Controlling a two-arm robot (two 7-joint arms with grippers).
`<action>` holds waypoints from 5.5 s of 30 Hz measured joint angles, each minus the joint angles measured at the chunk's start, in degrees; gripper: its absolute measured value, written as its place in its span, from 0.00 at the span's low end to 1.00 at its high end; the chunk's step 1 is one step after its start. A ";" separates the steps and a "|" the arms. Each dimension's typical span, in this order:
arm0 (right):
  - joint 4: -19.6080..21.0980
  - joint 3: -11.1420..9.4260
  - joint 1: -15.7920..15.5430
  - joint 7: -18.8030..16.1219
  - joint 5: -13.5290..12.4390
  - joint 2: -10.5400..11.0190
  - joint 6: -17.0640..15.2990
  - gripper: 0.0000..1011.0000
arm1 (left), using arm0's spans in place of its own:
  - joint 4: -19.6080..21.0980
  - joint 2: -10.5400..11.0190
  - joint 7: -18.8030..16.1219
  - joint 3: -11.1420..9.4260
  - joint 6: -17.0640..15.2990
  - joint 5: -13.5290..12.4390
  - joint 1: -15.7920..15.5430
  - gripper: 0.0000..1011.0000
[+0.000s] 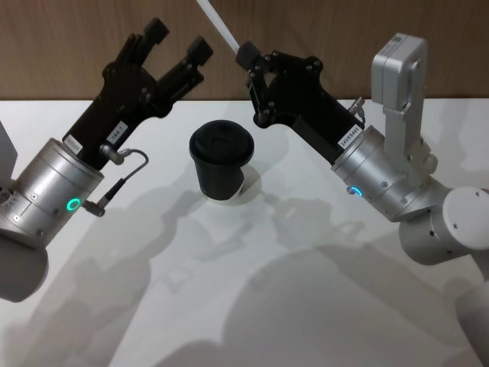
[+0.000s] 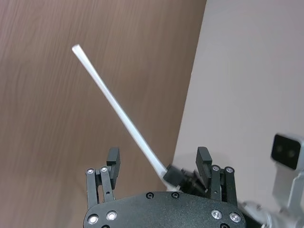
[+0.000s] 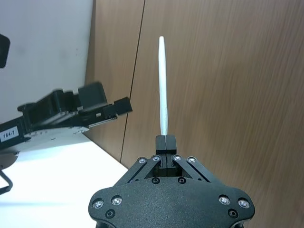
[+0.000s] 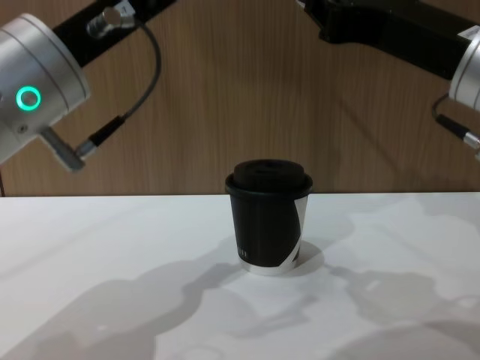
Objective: Pick up the straw with one hand, pass it to the other hand, and insert it into the cup.
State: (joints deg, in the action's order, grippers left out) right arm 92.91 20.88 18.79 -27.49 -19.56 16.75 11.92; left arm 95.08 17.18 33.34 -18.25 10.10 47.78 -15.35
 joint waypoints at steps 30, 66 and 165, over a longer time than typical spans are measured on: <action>0.00 -0.01 0.00 -0.01 0.00 0.00 0.00 0.00 | -6.01 -4.27 1.55 -1.54 -2.96 10.44 -5.92 0.99; 0.01 0.00 0.00 -0.01 0.01 0.00 0.00 0.00 | -12.32 -6.24 2.46 -4.24 -5.49 15.04 -11.85 0.95; 1.13 -3.24 -3.42 3.11 1.29 3.29 0.46 0.99 | -13.30 -2.74 -8.84 -9.04 -0.31 -0.58 -14.95 0.01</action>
State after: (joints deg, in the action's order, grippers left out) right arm 94.04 17.64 15.36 -24.38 -18.27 20.04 12.38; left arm 81.79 14.45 24.50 -27.30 9.79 47.19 -30.30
